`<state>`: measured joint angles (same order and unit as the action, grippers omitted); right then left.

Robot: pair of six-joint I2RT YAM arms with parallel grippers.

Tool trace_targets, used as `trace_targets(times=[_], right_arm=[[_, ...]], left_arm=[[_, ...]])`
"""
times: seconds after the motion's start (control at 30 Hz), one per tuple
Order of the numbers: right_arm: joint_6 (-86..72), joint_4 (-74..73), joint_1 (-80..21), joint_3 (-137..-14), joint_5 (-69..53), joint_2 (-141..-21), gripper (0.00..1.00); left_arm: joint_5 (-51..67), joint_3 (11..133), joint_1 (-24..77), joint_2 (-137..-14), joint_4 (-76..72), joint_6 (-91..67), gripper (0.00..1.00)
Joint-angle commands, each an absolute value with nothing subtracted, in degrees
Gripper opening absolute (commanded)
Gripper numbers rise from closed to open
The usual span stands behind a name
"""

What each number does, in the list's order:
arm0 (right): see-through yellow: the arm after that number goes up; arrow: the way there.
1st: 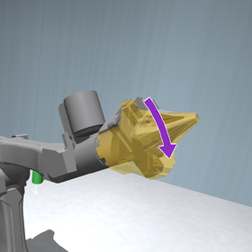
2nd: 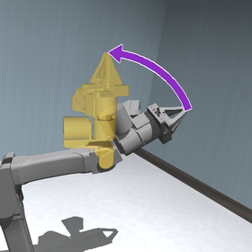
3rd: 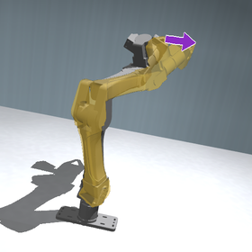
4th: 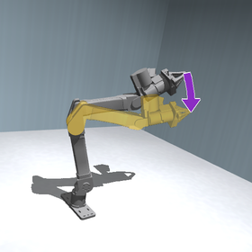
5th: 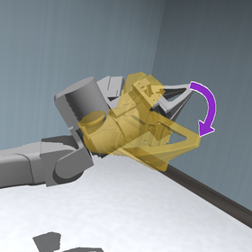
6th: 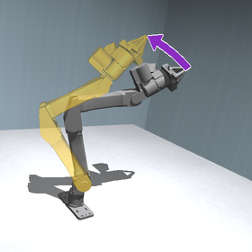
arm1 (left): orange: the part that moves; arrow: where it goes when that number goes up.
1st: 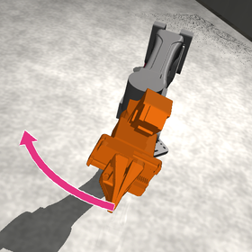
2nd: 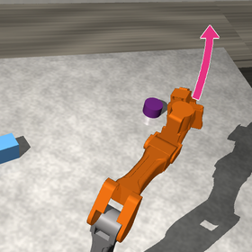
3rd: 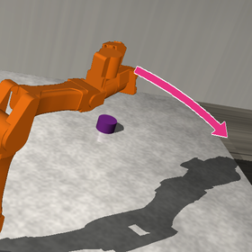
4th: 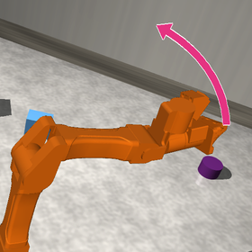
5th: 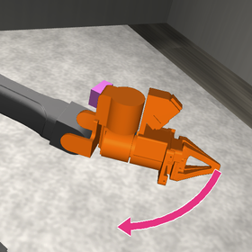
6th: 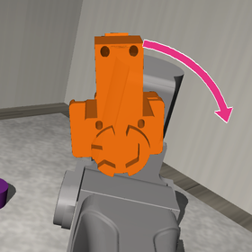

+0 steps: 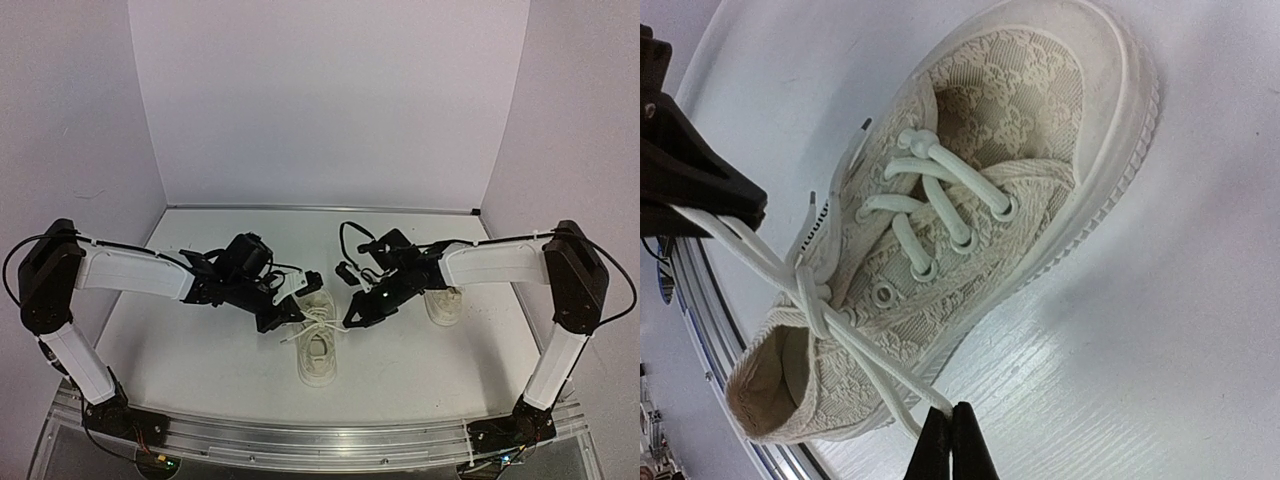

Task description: Tie the shoes

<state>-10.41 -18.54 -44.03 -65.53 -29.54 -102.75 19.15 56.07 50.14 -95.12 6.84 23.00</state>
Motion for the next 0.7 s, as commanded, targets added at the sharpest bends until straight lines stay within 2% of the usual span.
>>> trace_targets(times=[0.0, 0.2, 0.37, 0.67], right_arm=[[-10.39, -18.73, -42.79, -63.44, -26.56, -99.81, 0.0], [-10.44, -18.0, -42.04, -60.85, -27.2, -98.93, 0.0], [-12.29, -14.08, -42.45, -58.38, -33.34, -98.25, 0.0], [-14.23, -13.36, -46.59, -61.2, -35.39, -97.94, 0.0]], left_arm=[[17.35, 55.17, 48.95, -92.27, 5.12, 21.89, 0.0], [16.72, 54.28, 48.63, -92.01, 5.07, 22.02, 0.0], [17.55, 55.9, 48.6, -93.34, 4.84, 21.97, 0.0], [17.99, 59.98, 48.6, -95.82, 3.01, 20.31, 0.0]])
